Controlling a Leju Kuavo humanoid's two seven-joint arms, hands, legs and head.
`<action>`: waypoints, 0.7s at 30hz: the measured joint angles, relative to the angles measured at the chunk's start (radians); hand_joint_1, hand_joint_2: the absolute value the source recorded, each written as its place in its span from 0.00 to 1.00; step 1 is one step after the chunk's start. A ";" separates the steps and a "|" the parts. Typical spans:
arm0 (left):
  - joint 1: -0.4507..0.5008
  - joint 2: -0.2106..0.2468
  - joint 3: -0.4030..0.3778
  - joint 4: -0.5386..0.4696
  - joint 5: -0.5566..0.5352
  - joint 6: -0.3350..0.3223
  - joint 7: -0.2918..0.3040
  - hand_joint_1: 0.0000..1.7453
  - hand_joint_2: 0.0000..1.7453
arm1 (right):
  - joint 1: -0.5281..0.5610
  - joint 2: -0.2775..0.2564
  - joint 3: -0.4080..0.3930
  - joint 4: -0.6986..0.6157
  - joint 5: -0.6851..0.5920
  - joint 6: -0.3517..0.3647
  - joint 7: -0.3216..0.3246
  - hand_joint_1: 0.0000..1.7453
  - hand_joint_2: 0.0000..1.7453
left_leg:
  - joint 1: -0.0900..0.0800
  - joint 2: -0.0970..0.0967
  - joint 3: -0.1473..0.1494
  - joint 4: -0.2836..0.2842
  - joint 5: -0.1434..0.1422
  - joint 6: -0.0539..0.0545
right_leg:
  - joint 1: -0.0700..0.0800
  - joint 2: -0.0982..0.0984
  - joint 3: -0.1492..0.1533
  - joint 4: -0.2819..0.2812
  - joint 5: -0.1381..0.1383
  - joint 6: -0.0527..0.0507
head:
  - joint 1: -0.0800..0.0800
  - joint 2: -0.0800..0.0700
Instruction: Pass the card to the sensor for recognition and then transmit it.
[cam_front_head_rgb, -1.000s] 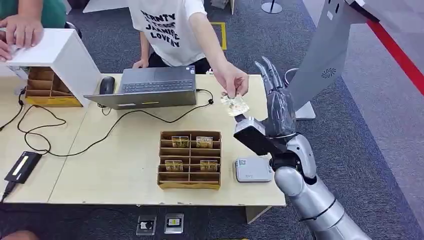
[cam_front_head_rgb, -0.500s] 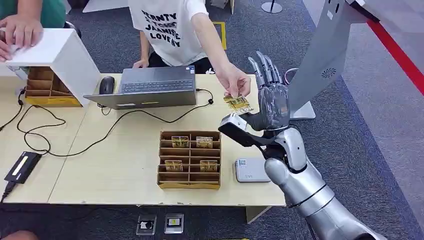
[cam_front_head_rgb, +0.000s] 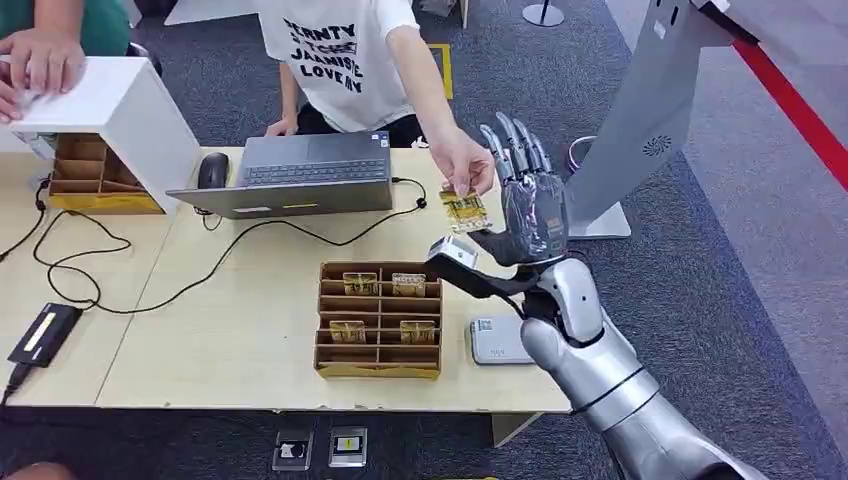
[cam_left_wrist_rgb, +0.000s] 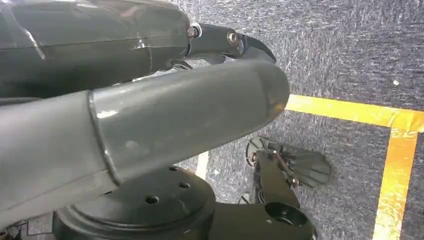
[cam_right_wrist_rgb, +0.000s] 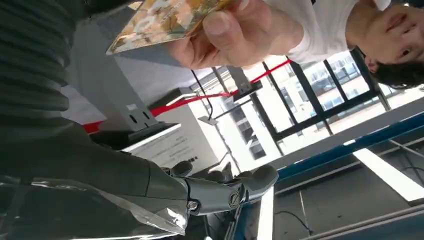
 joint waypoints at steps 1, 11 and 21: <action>0.000 0.000 0.000 0.000 0.000 0.000 0.000 0.00 0.00 | 0.000 0.000 0.000 0.000 0.002 0.000 0.000 0.00 1.00 | 0.000 0.000 0.000 0.000 0.000 0.000 | 0.000 0.000 0.000 0.000 0.000 0.000 | 0.000 0.000; 0.003 0.002 0.000 0.000 0.007 0.003 0.000 0.00 0.00 | 0.000 0.002 -0.002 0.000 0.016 -0.001 0.008 0.87 1.00 | 0.000 0.000 0.000 0.000 0.000 0.000 | 0.000 0.000 0.000 0.000 0.000 0.000 | 0.000 0.000; 0.009 0.002 0.000 0.000 0.010 0.005 -0.003 0.00 0.00 | 0.001 0.001 -0.023 -0.008 0.017 -0.001 0.015 1.00 1.00 | 0.000 0.000 0.000 0.000 0.000 0.000 | 0.000 0.000 0.000 0.000 0.000 0.000 | 0.000 0.000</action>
